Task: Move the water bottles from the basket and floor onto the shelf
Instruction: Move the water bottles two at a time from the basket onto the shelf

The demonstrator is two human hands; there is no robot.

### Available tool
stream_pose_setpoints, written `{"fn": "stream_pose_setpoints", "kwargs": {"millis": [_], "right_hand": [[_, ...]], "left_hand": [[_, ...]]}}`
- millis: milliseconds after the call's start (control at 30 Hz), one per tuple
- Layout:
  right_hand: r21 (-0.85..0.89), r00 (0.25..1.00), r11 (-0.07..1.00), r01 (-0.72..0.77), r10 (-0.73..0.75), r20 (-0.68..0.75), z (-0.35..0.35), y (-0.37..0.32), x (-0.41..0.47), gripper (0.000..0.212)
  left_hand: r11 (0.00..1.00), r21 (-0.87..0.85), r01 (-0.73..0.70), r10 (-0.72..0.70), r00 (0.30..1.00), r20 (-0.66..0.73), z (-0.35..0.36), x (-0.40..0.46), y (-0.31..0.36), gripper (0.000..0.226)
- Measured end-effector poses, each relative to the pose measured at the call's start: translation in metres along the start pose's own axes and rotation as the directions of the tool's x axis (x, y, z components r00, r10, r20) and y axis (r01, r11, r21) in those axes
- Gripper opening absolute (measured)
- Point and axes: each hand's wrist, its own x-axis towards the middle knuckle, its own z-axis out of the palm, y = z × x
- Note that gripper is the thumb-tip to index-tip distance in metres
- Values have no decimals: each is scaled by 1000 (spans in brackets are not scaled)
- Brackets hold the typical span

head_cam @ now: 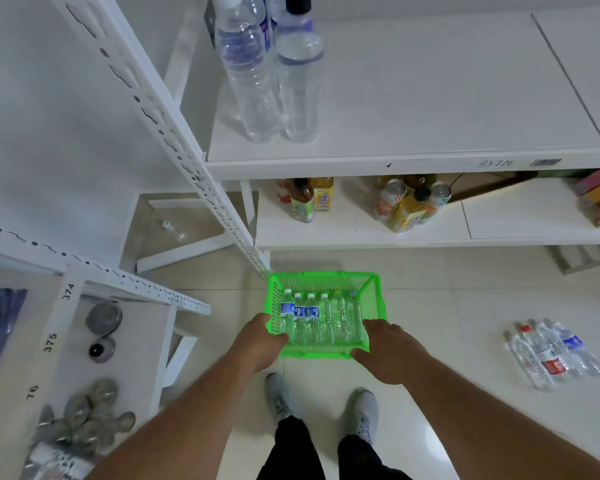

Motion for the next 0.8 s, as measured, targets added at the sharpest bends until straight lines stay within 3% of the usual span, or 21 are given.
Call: {"fn": "stream_pose_setpoints", "kwargs": {"millis": [400,800], "right_hand": [[55,997,997,-45,42,59,53,-30,114,75],[270,990,959,-89,56,126,208,32,345,74]], "left_hand": [[964,-231,128,-115,991,71,22,119,-49,75],[931,-293,219,-241,970,-39,176,322,-93,70]]}}
